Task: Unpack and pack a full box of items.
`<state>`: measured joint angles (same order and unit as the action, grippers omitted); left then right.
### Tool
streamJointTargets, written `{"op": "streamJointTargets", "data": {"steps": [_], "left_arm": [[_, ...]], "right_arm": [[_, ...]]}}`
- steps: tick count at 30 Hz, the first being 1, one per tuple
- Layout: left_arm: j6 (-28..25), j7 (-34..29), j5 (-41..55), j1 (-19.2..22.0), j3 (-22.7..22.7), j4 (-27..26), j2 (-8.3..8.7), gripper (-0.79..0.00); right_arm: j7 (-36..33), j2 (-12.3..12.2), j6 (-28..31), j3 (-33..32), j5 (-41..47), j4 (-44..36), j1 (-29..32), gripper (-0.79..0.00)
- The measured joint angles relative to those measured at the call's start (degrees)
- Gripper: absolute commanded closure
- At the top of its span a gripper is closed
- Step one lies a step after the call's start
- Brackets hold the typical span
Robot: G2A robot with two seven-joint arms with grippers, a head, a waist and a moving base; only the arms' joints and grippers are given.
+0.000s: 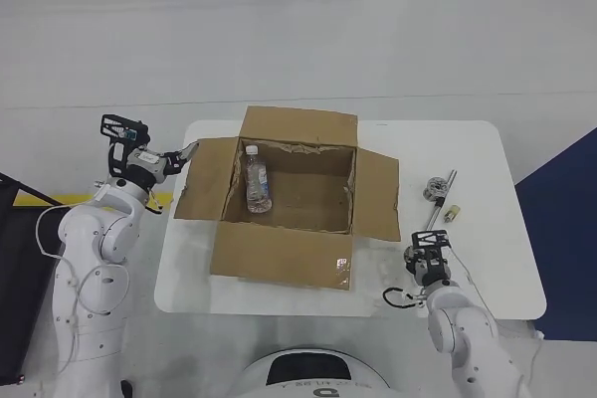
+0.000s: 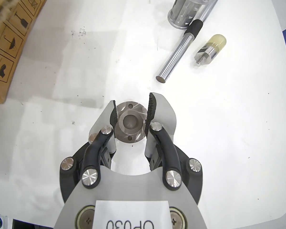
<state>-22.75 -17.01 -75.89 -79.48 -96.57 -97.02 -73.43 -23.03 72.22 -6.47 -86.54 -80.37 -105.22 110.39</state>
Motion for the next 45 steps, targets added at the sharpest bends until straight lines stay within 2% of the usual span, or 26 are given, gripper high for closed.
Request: {"op": "streamJointTargets", "data": {"steps": [6,10,11,13,15,22,25,32,34,36,40,41,42,43,44,45], "left_arm": [[0.0,0.0,0.0,0.0,0.0,0.0,0.00,-0.785],[0.0,0.0,0.0,0.0,0.0,0.0,0.00,-0.785],[0.0,0.0,0.0,0.0,0.0,0.0,0.00,-0.785],[0.0,0.0,0.0,0.0,0.0,0.0,0.00,-0.785],[0.0,0.0,0.0,0.0,0.0,0.0,0.00,-0.785],[0.0,0.0,0.0,0.0,0.0,0.0,0.00,-0.785],[0.0,0.0,0.0,0.0,0.0,0.0,0.00,-0.785],[0.0,0.0,0.0,0.0,0.0,0.0,0.00,-0.785],[0.0,0.0,0.0,0.0,0.0,0.0,0.00,-0.785],[0.0,0.0,0.0,0.0,0.0,0.0,0.00,-0.785],[0.0,0.0,0.0,0.0,0.0,0.0,0.00,-0.785],[0.0,0.0,0.0,0.0,0.0,0.0,0.00,-0.785],[0.0,0.0,0.0,0.0,0.0,0.0,0.00,-0.785],[0.0,0.0,0.0,0.0,0.0,0.0,0.00,-0.785],[0.0,0.0,0.0,0.0,0.0,0.0,0.00,-0.785],[0.0,0.0,0.0,0.0,0.0,0.0,0.00,-0.785]], "right_arm": [[0.2,0.0,0.7,-0.3,-0.1,0.2,0.5,-0.292],[0.0,-0.1,1.5,-0.6,0.1,0.4,0.6,-0.240],[-0.2,-0.1,1.7,-0.6,0.1,0.7,0.4,-0.179],[-0.7,-0.1,2.0,-0.4,0.1,1.6,-0.2,-0.132],[-1.3,-0.1,2.1,-0.2,0.0,2.2,-0.8,0.000],[0.3,0.0,0.9,-0.4,-0.6,-0.5,0.6,0.000],[4.6,0.0,-0.6,-2.5,1.4,-6.3,5.0,0.000],[19.1,0.4,-2.6,-7.5,6.7,-25.0,20.8,0.000],[21.9,0.5,-2.2,-7.4,4.8,-29.0,24.3,0.000],[23.0,0.6,-3.6,-5.8,1.1,-29.6,24.6,0.000],[20.5,0.8,-5.5,-1.7,-4.9,-29.4,24.2,0.000],[18.7,0.8,-5.5,-1.5,-5.6,-29.4,24.2,-0.083],[16.5,0.7,-5.4,-1.5,-6.3,-29.4,24.1,-0.277],[14.2,0.7,-4.8,-1.4,-7.1,-29.2,23.8,-0.622],[11.4,0.6,-3.9,-1.1,-8.0,-28.5,23.0,-0.785],[9.5,0.6,-3.4,-0.9,-8.5,-27.6,22.1,-0.785]]}}
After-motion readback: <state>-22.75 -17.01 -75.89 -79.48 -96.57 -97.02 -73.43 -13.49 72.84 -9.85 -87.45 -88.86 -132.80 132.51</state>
